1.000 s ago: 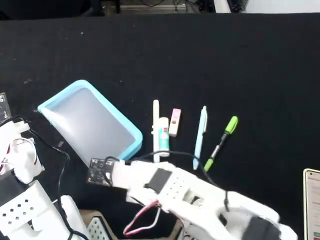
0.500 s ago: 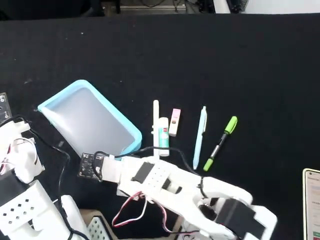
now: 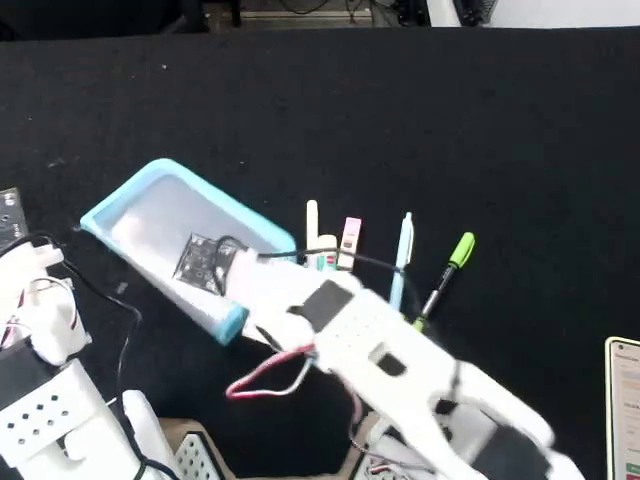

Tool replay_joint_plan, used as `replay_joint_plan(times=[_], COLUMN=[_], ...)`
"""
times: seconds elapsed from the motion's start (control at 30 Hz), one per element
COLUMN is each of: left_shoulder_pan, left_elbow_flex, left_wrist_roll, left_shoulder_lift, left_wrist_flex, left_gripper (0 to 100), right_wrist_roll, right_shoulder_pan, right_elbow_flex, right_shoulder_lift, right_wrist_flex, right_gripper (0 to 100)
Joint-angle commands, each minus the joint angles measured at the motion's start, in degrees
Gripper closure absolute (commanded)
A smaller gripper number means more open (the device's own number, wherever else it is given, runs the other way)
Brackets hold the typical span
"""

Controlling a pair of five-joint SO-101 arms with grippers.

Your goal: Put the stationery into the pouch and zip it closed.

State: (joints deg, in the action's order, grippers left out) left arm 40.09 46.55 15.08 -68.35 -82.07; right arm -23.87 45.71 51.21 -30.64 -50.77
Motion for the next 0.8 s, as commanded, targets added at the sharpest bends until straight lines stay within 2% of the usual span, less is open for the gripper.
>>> replay_joint_plan(times=[0.0,0.17,0.37,0.47,0.67,0.77], left_shoulder_pan=[-2.8,-8.2,-10.2,-12.1,-26.9,-32.2], left_elbow_flex=[1.3,2.4,1.6,-1.5,-13.8,-20.3], left_wrist_roll=[2.9,3.1,2.7,-0.4,-4.0,-7.3], left_shoulder_lift=[-0.5,-0.6,-0.6,-0.6,-0.6,-0.6], left_wrist_flex=[3.2,3.3,3.3,2.3,-10.6,-15.9], left_gripper=[97,97,97,97,82,82], right_wrist_roll=[0.3,0.3,0.3,0.3,0.3,0.5], right_shoulder_pan=[-0.1,0.1,0.0,-0.2,-0.3,-0.3], right_elbow_flex=[-6.3,-9.6,-16.1,-18.2,-18.2,-18.2], right_shoulder_lift=[-16.2,-24.6,-24.7,-24.7,-24.7,-24.7], right_wrist_flex=[-6.4,-6.5,-6.6,-7.0,-7.0,-7.0], right_gripper=[98.8,98.8,98.8,98.8,98.8,98.8])
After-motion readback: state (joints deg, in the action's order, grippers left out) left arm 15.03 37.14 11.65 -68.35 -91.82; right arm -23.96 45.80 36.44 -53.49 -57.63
